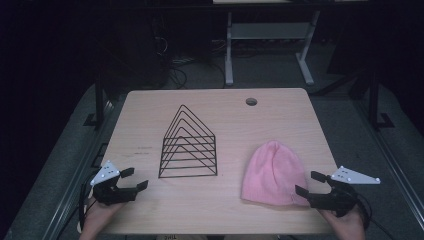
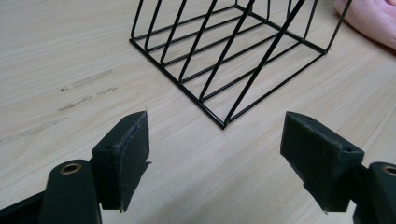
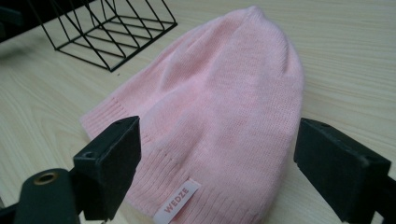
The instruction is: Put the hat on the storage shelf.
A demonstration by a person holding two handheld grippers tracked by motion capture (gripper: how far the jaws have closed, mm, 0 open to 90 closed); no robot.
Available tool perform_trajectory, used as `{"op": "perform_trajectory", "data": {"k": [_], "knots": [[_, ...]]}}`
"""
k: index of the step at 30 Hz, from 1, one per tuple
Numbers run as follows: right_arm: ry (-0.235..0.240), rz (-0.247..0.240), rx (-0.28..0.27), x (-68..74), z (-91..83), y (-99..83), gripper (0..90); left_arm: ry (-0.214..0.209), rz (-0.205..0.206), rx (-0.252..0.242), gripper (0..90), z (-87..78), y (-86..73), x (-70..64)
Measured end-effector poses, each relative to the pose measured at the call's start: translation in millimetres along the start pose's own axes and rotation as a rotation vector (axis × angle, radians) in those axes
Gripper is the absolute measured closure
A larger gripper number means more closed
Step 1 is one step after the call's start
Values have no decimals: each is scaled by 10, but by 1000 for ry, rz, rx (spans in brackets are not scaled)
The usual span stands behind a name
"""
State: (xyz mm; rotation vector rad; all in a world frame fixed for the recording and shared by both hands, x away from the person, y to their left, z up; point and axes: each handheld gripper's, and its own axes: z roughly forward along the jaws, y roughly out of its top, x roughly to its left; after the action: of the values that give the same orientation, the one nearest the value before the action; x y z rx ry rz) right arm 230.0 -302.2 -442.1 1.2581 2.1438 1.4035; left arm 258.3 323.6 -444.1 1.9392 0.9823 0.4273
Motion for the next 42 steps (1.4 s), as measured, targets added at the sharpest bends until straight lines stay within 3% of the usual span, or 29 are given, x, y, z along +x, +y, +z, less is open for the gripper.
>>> {"op": "perform_trajectory", "data": {"k": [9,14,19,24,27,30,36,40,42], "knots": [[10,19,2,-18,24,26,143,-5,-2,-1,233,-17,-28,7],[31,18,-16,-75,95,244,144,-10,1,-2,233,-17,-23,13],[36,-4,28,-177,296,472,150,-9,5,4,233,-3,-18,-4],[35,2,96,-317,548,632,151,-8,-4,10,233,-6,-26,1],[35,9,108,-368,627,685,159,-8,4,8,233,-8,-26,13],[15,-29,104,-387,732,773,252,-7,-7,5,233,-12,-26,0],[50,-89,77,-267,864,866,426,-15,-2,11,233,11,-31,-6],[52,-88,107,-317,992,892,374,-16,-4,8,233,3,-30,-15],[71,-29,153,-404,1061,902,310,-18,-2,8,233,-2,-30,-6]]}}
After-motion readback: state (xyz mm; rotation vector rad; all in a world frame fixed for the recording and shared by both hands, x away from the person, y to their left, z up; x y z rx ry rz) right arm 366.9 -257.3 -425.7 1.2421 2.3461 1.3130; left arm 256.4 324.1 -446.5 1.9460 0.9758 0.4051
